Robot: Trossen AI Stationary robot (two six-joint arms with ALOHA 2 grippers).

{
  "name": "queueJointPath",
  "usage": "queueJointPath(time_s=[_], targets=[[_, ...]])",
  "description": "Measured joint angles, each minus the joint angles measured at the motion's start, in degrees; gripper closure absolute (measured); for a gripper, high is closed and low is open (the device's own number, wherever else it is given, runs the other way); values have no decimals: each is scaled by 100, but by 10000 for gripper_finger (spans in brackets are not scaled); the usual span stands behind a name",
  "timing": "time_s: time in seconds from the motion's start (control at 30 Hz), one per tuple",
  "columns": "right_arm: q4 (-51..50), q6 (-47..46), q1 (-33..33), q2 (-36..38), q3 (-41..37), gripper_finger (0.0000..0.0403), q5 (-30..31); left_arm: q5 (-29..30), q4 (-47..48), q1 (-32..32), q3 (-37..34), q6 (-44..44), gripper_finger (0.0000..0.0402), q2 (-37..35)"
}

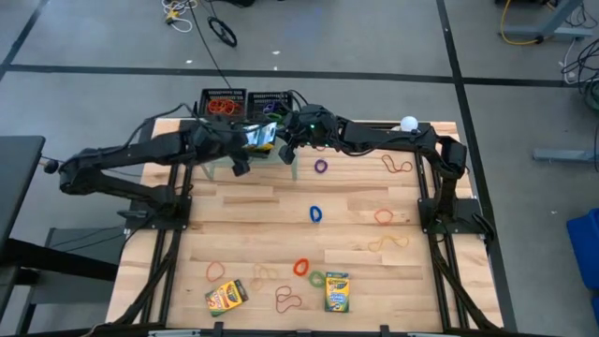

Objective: Pick & Place Office Desk Supplies
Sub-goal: Adjust the crayon box on the bottom black bin on the shelf

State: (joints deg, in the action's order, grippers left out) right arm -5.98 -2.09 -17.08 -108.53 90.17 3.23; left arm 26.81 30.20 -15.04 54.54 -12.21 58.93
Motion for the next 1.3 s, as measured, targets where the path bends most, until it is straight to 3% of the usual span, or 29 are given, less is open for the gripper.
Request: queueJointPath(time_s=[0.17,0.37,0.97,1.3], targets=[[-2,8,4,-2,-2,400,-3,358,-197,169,0,-365,143,376],[-2,55,44,-4,0,400,-34,1122,-188,419,0,-706,177,635],[2,146,92,-9,-1,400,-48,1319,-281,497,0,-570,387,643],[4,146,90,-9,-1,400,-47,1709,-554,534,0,-310,397,413]])
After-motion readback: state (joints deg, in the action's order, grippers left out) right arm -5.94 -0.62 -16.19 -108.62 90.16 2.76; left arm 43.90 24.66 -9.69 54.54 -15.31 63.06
